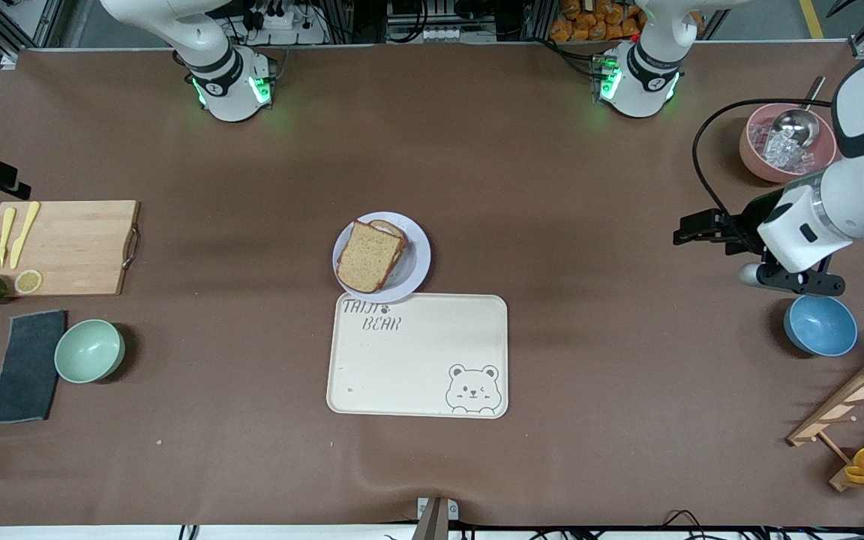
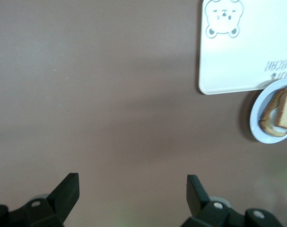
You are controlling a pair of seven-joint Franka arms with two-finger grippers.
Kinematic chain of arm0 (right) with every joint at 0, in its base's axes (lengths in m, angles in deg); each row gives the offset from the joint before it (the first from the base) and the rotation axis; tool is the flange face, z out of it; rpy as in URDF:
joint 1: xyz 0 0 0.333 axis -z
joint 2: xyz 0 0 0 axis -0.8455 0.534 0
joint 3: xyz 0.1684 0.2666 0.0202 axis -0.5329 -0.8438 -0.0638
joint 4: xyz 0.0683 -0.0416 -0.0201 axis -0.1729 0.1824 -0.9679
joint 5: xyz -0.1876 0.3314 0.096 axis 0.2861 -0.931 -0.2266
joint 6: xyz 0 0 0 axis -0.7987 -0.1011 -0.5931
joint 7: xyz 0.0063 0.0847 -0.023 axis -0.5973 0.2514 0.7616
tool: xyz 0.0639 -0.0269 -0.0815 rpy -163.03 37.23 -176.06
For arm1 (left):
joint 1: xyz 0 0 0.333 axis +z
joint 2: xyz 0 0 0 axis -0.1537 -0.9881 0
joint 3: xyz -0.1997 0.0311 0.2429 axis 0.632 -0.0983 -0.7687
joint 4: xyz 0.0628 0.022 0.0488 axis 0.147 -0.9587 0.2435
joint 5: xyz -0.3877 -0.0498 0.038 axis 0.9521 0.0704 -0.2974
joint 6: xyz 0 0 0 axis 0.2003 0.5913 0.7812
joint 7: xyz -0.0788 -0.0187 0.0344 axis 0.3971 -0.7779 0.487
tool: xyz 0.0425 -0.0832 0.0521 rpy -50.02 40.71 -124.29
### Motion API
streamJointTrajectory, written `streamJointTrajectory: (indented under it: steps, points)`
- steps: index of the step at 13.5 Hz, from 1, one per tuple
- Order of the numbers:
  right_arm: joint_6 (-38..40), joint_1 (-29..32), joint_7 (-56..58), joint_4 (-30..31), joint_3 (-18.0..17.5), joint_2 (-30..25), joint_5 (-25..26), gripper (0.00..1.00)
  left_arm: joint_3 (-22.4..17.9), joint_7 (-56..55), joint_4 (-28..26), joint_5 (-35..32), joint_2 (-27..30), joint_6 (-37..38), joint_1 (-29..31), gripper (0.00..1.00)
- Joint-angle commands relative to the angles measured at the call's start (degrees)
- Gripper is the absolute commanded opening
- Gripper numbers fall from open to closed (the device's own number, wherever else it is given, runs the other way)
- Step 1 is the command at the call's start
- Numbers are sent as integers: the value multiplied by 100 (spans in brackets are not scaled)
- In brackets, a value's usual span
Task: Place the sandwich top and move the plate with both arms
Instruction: 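Withdraw the right gripper while the left gripper reaches toward the plate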
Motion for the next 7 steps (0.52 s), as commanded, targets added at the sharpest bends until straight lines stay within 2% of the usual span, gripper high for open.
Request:
streamJointTrajectory:
  steps: [1,2,5,7]
  points:
    - [-35,1794,-160,14,-1864,-95,130,100,17,182,-574,959,28,-290,131,100]
    - [-9,2175,-160,-47,-2323,-87,148,100,17,252,-882,1356,63,-378,227,100]
    - [-114,2196,-160,-136,-2407,36,148,100,244,673,-1866,1709,90,-1420,193,100]
    - [-106,2187,-160,-110,-2407,37,139,100,464,1076,-2674,2699,72,-2342,175,100]
